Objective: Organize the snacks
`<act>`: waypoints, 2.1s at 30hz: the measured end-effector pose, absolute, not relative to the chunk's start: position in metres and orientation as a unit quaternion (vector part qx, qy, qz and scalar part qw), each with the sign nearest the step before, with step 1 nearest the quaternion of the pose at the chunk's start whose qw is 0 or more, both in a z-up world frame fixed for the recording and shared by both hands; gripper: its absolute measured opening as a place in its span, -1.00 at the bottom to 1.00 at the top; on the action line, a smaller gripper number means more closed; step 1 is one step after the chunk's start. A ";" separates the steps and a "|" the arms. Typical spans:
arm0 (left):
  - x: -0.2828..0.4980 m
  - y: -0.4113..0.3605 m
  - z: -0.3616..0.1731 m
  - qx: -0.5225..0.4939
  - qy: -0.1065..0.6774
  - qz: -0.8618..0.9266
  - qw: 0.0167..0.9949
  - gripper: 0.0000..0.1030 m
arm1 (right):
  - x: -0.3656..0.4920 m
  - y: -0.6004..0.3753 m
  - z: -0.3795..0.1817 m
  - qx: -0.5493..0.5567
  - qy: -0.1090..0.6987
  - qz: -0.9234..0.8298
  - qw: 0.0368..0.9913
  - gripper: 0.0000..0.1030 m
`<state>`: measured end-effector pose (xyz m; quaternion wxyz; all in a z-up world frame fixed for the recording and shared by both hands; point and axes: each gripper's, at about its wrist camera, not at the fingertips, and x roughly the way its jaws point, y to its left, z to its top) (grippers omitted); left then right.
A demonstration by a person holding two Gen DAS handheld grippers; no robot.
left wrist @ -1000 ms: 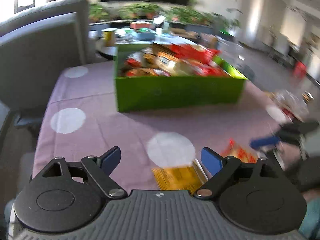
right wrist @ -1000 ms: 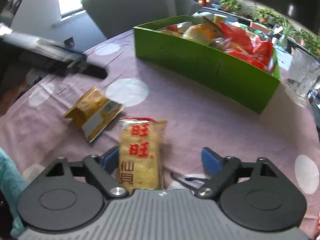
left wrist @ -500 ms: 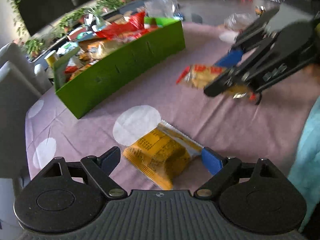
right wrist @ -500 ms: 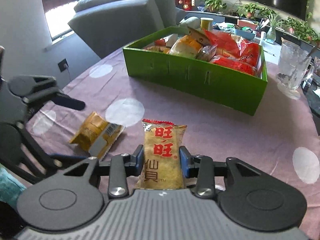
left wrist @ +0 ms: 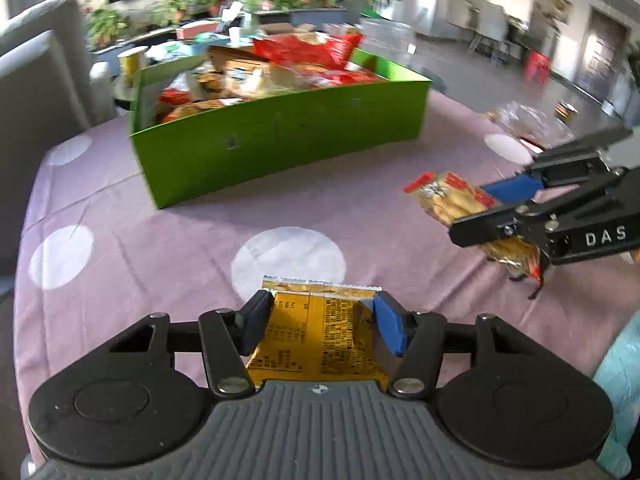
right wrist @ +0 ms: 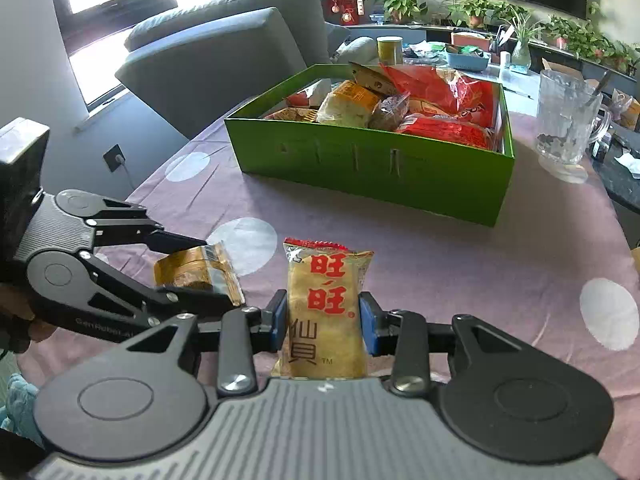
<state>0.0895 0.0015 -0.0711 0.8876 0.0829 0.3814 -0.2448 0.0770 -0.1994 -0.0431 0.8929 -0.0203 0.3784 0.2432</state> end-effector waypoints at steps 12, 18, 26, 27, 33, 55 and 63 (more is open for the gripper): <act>0.085 0.006 -0.071 0.085 0.378 -0.203 0.899 0.21 | 0.073 -0.201 -0.039 -0.012 0.370 0.244 0.897 0.52; 0.082 0.008 -0.078 0.089 0.377 -0.210 0.898 0.35 | 0.073 -0.204 -0.038 -0.006 0.369 0.240 0.898 0.52; 0.084 0.015 -0.066 0.049 0.370 -0.200 0.906 -0.22 | 0.073 -0.202 -0.037 -0.004 0.363 0.241 0.900 0.52; 0.084 0.015 -0.063 0.047 0.367 -0.199 0.908 -0.22 | 0.073 -0.203 -0.036 -0.002 0.362 0.240 0.901 0.52; 0.084 0.009 -0.051 0.052 0.347 -0.200 0.915 -0.24 | 0.075 -0.206 -0.027 0.008 0.346 0.232 0.909 0.52; 0.116 -0.010 -0.073 0.052 0.385 -0.159 0.907 -0.43 | 0.080 -0.214 -0.029 0.033 0.348 0.227 0.909 0.52; 0.116 -0.009 -0.068 0.018 0.392 -0.144 0.909 0.54 | 0.079 -0.216 -0.029 0.039 0.346 0.224 0.910 0.52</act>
